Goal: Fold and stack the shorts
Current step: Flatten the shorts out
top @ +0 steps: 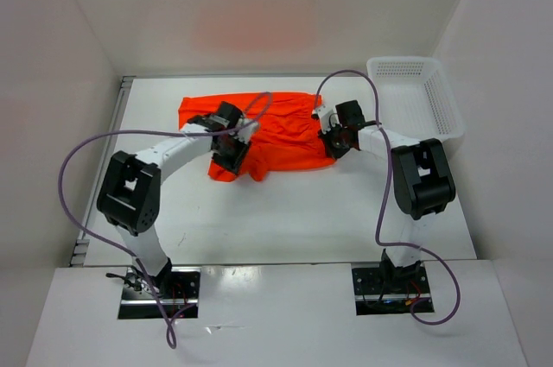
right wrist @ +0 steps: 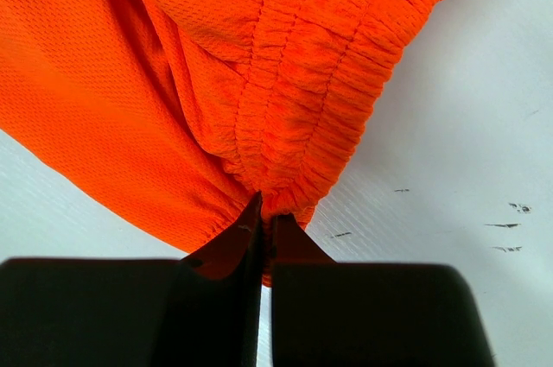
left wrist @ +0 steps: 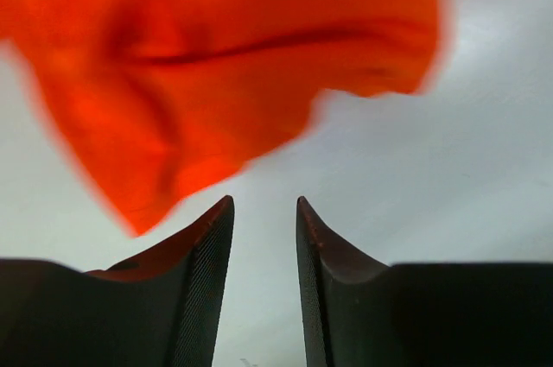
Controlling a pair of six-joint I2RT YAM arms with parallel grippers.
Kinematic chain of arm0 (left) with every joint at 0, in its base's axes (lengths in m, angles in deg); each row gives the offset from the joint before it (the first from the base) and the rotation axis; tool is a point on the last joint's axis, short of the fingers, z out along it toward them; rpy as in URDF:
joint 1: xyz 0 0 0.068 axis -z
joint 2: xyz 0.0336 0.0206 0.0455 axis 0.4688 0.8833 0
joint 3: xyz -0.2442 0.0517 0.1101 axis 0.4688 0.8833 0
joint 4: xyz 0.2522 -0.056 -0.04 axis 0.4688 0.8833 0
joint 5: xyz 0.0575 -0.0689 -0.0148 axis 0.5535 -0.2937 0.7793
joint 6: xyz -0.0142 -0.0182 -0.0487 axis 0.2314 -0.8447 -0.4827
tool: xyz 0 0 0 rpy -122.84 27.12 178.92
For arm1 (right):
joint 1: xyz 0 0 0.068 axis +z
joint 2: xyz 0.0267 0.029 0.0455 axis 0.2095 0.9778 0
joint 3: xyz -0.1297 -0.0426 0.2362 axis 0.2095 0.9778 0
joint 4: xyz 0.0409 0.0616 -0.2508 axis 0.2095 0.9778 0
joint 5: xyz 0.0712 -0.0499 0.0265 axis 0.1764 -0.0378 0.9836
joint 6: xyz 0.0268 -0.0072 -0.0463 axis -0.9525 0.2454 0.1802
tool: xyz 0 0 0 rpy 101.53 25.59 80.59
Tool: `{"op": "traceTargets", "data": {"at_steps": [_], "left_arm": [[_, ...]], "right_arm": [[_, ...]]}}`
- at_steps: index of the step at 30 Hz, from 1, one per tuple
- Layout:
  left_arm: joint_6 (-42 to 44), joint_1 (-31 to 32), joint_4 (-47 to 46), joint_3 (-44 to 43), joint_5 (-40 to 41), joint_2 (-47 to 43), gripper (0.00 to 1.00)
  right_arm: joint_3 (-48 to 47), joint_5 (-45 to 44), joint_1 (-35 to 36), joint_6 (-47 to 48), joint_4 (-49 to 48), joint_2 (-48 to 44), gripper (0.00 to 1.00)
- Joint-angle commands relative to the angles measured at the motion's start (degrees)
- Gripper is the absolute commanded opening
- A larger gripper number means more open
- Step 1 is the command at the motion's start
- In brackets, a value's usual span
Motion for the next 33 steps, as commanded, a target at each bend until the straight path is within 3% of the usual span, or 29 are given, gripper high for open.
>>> {"op": "traceTargets", "data": {"at_steps": [1, 2, 6, 17, 21, 24, 25, 27, 33], "left_arm": [[0.1, -10.34, 0.12, -1.52, 2.55, -5.12, 0.42], [0.1, -16.28, 0.65, -0.92, -1.03, -5.9, 0.44], [0.1, -18.71, 0.65, 0.58, -3.96, -4.24, 0.49], [0.1, -19.77, -2.51, 1.81, -9.15, 3.15, 0.54], [0.1, -19.77, -3.21, 2.87, -6.26, 6.3, 0.54], [0.1, -19.77, -3.74, 1.21, -5.55, 8.24, 0.42], [0.1, -19.77, -3.74, 0.24, -4.85, 8.85, 0.2], [0.1, -19.77, -3.74, -0.99, -2.49, 8.86, 0.02], [0.1, -26.96, -7.69, -7.41, 10.78, 7.63, 0.0]], "right_arm": [[1.58, -0.84, 0.15, 1.26, 0.78, -2.4, 0.0], [1.58, -0.84, 0.15, 1.26, 0.78, -2.4, 0.0], [1.58, -0.84, 0.15, 1.79, 0.78, -1.88, 0.0], [1.57, -1.37, 0.15, 2.32, 0.78, -1.87, 0.0], [1.58, -1.37, 0.15, 2.32, 0.78, -2.4, 0.0], [1.58, -1.37, 0.15, 2.32, 0.78, -2.4, 0.0], [1.58, -1.37, 0.15, 2.84, 0.78, -2.4, 0.0], [1.58, -1.37, 0.15, 2.84, 0.78, -2.4, 0.0], [2.1, -1.37, 0.15, 3.37, 1.31, -2.4, 0.0]]}}
